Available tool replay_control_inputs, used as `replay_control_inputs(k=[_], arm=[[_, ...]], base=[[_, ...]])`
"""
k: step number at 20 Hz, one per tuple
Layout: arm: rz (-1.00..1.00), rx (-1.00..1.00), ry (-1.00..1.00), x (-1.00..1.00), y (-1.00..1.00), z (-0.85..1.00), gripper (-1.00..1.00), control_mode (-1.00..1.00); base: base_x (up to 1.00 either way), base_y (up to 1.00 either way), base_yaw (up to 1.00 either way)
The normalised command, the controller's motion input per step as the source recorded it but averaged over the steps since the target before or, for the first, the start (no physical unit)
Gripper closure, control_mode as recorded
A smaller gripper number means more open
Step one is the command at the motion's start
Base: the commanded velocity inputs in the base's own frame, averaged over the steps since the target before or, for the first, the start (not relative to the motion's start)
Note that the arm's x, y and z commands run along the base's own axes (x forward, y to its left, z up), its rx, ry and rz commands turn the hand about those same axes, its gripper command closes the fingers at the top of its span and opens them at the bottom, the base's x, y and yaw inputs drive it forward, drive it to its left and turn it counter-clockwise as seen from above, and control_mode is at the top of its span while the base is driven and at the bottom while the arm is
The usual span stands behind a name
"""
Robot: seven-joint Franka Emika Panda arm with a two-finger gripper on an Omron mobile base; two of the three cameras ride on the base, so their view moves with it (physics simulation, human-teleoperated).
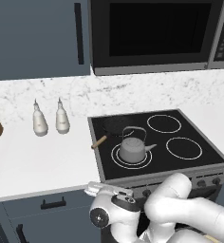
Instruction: Pick the kettle from the counter and place it on a stove burner. Then turn the burner on.
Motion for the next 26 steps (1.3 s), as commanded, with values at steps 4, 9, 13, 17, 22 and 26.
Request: replay_control_inputs(k=[4, 9, 13, 17, 22, 26], arm=[[0.00, -0.10, 0.00, 0.16, 0.37, -0.26, -1.00, -1.00], [-0.06, -0.06, -0.07, 0.41, 0.26, -0.12, -1.00, -1.00], [-0.11, -0.04, -0.02, 0.28, 0.32, -0.44, -1.00, -1.00], [-0.02, -0.01, -0.01, 0.01, 0.27, -0.77, -1.00, -1.00], [0.00, 0.00, -0.09, -0.35, 0.04, -0.57, -1.00, -1.00], [0.00, 0.00, -0.14, -0.47, -0.05, -0.47, -1.00, -1.00]], base=[[0.00, 0.00, 0.00], [0.00, 0.00, 0.00], [0.00, 0.00, 0.00], [0.00, 0.00, 0.00], [0.00, 0.00, 0.00], [0.00, 0.00, 0.00]])
